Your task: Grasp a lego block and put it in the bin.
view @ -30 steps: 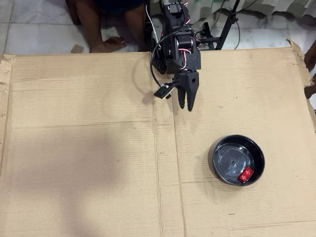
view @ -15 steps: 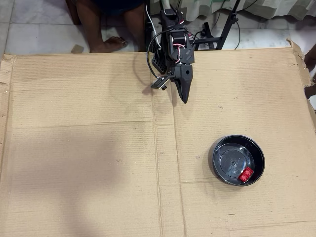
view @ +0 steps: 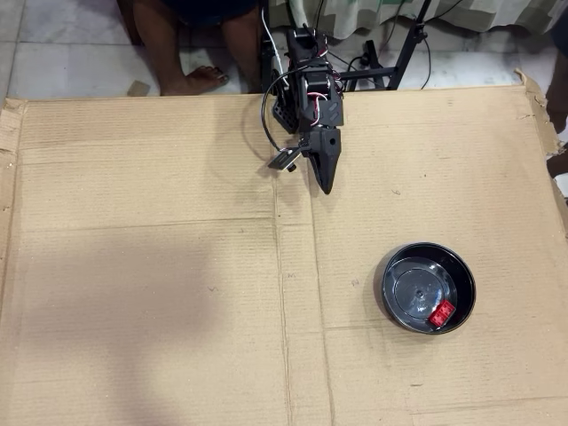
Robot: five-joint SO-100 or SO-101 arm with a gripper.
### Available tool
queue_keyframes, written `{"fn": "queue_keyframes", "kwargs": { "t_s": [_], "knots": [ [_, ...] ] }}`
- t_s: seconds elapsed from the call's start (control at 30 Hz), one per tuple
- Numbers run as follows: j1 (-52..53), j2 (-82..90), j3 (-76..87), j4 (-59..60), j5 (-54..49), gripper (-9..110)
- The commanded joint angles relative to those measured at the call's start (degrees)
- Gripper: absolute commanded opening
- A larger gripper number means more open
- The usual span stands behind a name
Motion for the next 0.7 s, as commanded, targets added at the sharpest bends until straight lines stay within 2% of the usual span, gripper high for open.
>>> {"fn": "queue_keyframes", "kwargs": {
  "t_s": [0.0,0.67],
  "knots": [
    [0.3,0.5,0.9,-1.3,-11.6,0],
    [2.4,0.6,0.9,-1.5,-113.3,0]
  ]
}}
